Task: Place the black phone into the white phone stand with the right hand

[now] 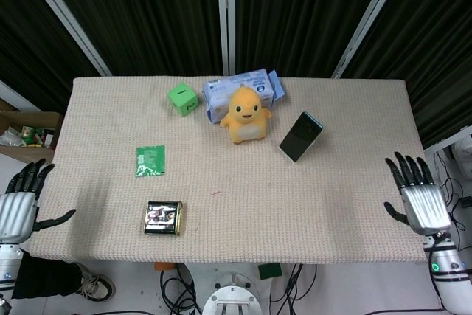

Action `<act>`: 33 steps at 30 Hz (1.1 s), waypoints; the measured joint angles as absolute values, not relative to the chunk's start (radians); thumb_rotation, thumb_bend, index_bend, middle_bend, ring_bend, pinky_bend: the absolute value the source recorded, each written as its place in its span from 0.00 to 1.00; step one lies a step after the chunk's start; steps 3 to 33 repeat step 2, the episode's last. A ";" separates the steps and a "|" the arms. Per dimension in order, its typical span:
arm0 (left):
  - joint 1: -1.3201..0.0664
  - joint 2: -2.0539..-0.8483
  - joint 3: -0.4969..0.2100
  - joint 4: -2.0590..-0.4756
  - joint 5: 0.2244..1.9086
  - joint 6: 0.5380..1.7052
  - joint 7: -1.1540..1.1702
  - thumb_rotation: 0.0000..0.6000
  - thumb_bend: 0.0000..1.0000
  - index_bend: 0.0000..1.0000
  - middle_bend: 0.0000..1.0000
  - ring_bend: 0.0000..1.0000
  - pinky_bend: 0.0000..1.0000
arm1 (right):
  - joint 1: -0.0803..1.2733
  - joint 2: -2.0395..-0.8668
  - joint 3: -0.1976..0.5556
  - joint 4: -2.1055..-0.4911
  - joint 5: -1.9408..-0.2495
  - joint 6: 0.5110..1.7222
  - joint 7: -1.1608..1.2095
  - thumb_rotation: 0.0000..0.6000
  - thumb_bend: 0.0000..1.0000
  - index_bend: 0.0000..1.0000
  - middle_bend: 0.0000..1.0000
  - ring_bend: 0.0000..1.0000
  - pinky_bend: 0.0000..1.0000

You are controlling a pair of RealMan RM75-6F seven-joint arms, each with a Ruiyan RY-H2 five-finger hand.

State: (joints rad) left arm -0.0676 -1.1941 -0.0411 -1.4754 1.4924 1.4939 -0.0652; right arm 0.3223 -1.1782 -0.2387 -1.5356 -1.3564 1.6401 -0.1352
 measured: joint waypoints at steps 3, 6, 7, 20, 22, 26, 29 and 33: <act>-0.070 -1.194 -0.039 -1.480 1.496 1.492 -0.057 0.66 0.07 0.11 0.04 0.02 0.14 | 0.265 -1.217 -0.227 -1.432 -1.372 1.674 -0.053 1.00 0.23 0.00 0.00 0.00 0.00; -0.070 -1.194 -0.039 -1.480 1.496 1.492 -0.057 0.66 0.07 0.11 0.04 0.02 0.14 | 0.265 -1.217 -0.227 -1.432 -1.372 1.674 -0.053 1.00 0.23 0.00 0.00 0.00 0.00; -0.070 -1.194 -0.039 -1.480 1.496 1.492 -0.057 0.66 0.07 0.11 0.04 0.02 0.14 | 0.265 -1.217 -0.227 -1.432 -1.372 1.674 -0.053 1.00 0.23 0.00 0.00 0.00 0.00; -0.070 -1.194 -0.039 -1.480 1.496 1.492 -0.057 0.66 0.07 0.11 0.04 0.02 0.14 | 0.265 -1.217 -0.227 -1.432 -1.372 1.674 -0.053 1.00 0.23 0.00 0.00 0.00 0.00; -0.070 -1.194 -0.039 -1.480 1.496 1.492 -0.057 0.66 0.07 0.11 0.04 0.02 0.14 | 0.265 -1.217 -0.227 -1.432 -1.372 1.674 -0.053 1.00 0.23 0.00 0.00 0.00 0.00; -0.070 -1.194 -0.039 -1.480 1.496 1.492 -0.057 0.66 0.07 0.11 0.04 0.02 0.14 | 0.265 -1.217 -0.227 -1.432 -1.372 1.674 -0.053 1.00 0.23 0.00 0.00 0.00 0.00; -0.070 -1.194 -0.039 -1.480 1.496 1.492 -0.057 0.66 0.07 0.11 0.04 0.02 0.14 | 0.265 -1.217 -0.227 -1.432 -1.372 1.674 -0.053 1.00 0.23 0.00 0.00 0.00 0.00; -0.070 -1.194 -0.039 -1.480 1.496 1.492 -0.057 0.66 0.07 0.11 0.04 0.02 0.14 | 0.265 -1.217 -0.227 -1.432 -1.372 1.674 -0.053 1.00 0.23 0.00 0.00 0.00 0.00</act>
